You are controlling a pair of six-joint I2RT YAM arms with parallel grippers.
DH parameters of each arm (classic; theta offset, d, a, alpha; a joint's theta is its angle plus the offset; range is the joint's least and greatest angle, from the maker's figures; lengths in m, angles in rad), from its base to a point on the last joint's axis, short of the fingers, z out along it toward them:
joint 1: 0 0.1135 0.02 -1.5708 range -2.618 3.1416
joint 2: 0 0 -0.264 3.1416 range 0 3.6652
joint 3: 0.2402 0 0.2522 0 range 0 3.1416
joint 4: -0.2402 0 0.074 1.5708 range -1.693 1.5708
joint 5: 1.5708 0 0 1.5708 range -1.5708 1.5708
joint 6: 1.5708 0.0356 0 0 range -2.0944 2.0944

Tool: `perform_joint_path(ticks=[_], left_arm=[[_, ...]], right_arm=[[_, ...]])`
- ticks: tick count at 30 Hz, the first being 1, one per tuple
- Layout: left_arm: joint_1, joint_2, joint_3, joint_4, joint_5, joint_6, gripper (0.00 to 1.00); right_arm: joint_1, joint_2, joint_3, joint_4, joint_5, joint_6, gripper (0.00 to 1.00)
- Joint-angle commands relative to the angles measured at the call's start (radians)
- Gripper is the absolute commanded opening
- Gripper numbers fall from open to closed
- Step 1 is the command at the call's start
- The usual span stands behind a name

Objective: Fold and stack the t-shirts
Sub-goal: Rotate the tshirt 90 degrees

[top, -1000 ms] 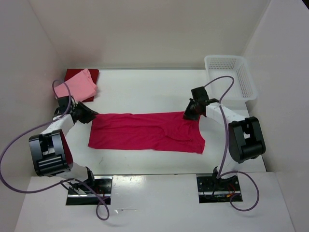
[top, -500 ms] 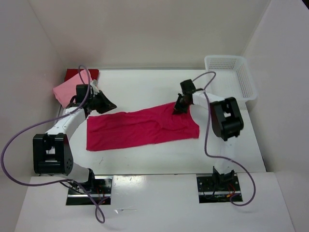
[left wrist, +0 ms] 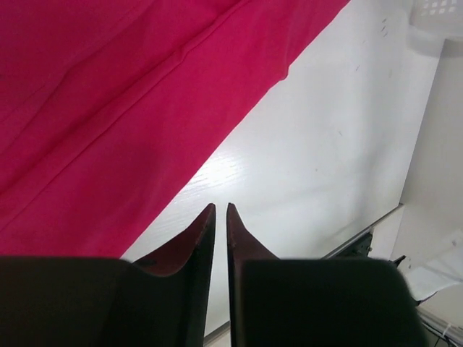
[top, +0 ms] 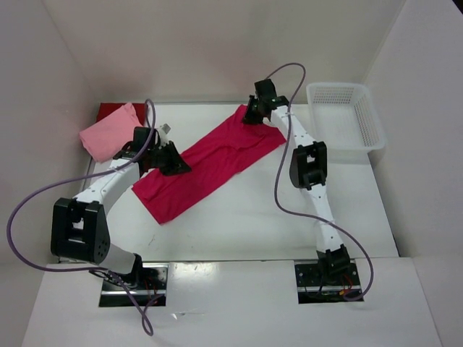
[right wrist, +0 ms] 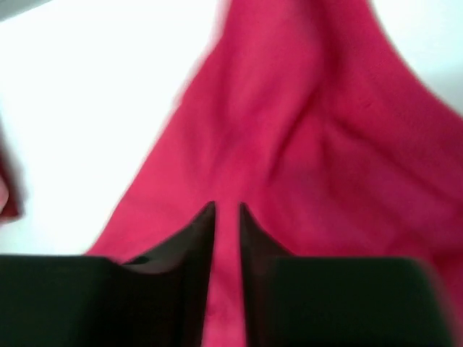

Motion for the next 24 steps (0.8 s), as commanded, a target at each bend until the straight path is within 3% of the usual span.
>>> perform_joint_path(ticks=[1, 3, 5, 8, 10, 11, 12, 15, 16, 20, 22, 24], left_arm=[[-0.001, 0.011, 0.116, 0.005, -0.007, 0.030, 0.18], [-0.001, 0.032, 0.145, 0.016, -0.007, 0.039, 0.23], [-0.001, 0.045, 0.145, 0.025, 0.003, 0.039, 0.29], [0.035, 0.045, 0.129, 0.039, 0.015, 0.039, 0.61], [0.079, 0.025, 0.119, 0.039, 0.015, 0.039, 0.88], [0.093, 0.025, 0.107, 0.039, -0.005, 0.048, 1.00], [0.107, 0.014, 0.095, 0.030, -0.016, 0.049, 1.00], [0.167, 0.014, 0.072, 0.017, -0.016, 0.067, 1.00], [0.180, 0.005, 0.061, 0.017, -0.005, 0.079, 1.00], [0.240, -0.018, 0.001, 0.030, -0.025, 0.079, 0.44], [0.240, -0.043, -0.022, 0.030, -0.062, 0.079, 0.29], [0.240, -0.043, -0.034, 0.030, -0.062, 0.088, 0.29]], right_arm=[[0.069, -0.412, -0.121, -0.010, 0.074, -0.103, 0.28], [0.080, -0.560, -0.293, 0.116, 0.058, -0.103, 0.47], [0.112, -0.757, -0.552, 0.180, 0.016, -0.078, 0.54], [0.191, -0.944, -0.900, 0.286, -0.066, -0.006, 0.55], [0.251, -1.018, -1.166, 0.417, -0.080, 0.051, 0.28], [0.280, -1.056, -1.233, 0.451, -0.090, 0.086, 0.10], [0.335, -1.056, -1.286, 0.478, -0.090, 0.158, 0.00], [0.444, -1.041, -1.433, 0.594, -0.071, 0.262, 0.00], [0.464, -1.027, -1.444, 0.638, -0.060, 0.278, 0.11], [0.506, -0.906, -1.479, 0.718, -0.018, 0.364, 0.44], [0.506, -0.859, -1.479, 0.731, -0.002, 0.401, 0.57], [0.506, -0.793, -1.454, 0.731, 0.023, 0.401, 0.60]])
